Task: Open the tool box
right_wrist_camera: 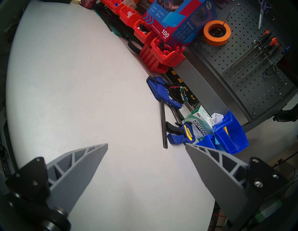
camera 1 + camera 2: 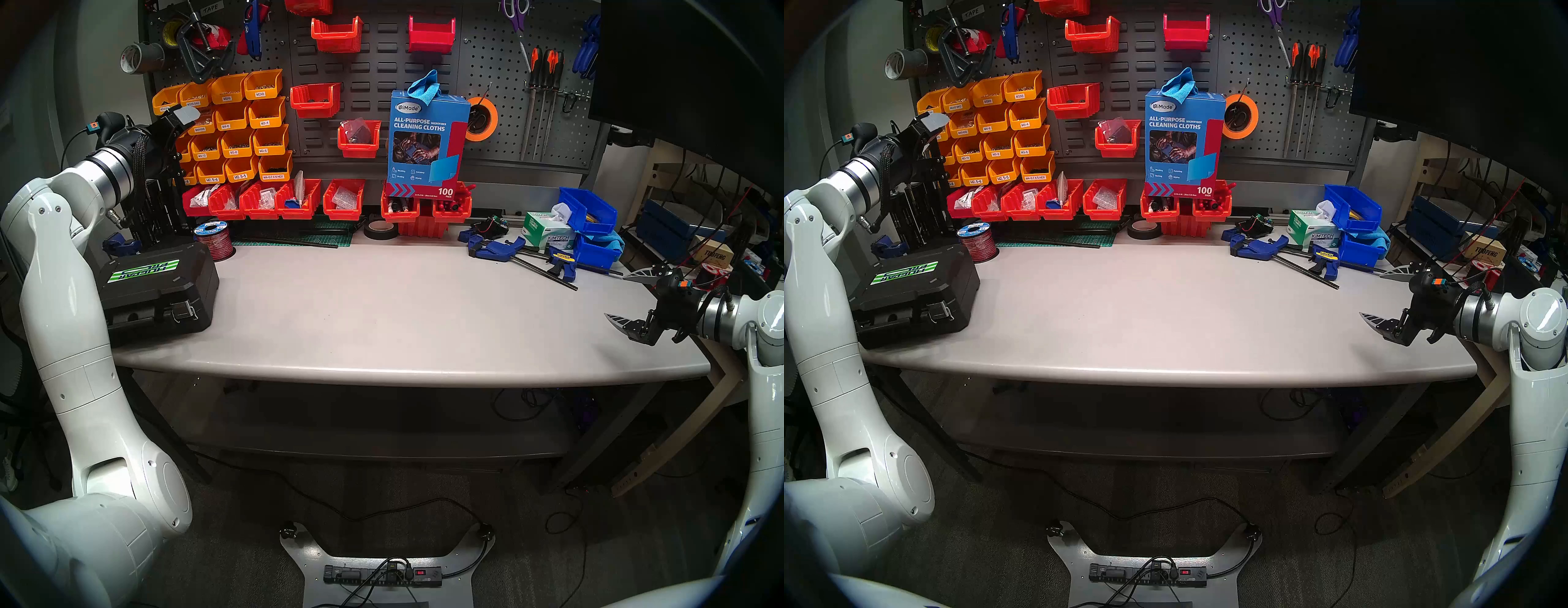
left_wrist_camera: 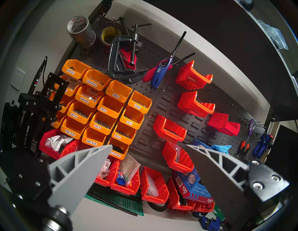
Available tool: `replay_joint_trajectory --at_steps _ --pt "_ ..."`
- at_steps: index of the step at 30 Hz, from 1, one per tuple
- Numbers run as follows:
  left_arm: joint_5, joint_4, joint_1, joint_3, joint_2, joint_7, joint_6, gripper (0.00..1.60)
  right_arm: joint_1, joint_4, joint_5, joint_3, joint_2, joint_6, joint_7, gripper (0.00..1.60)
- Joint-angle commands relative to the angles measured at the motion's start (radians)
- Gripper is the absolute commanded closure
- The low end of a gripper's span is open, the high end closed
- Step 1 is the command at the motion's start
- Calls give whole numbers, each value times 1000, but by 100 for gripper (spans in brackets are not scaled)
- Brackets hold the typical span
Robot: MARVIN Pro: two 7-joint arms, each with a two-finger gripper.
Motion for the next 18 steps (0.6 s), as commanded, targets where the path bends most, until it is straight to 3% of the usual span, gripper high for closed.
replay_joint_trajectory --at_steps 1,11,18 --pt "16 -20 5 6 5 -36 -69 0 1 -3 0 2 2 0 0 0" --pt "2 -122 -15 -32 29 -50 -72 0 1 -2 0 2 1 0 0 0" --pt "61 -232 110 -50 129 -153 -88 0 1 -2 0 2 1 0 0 0"
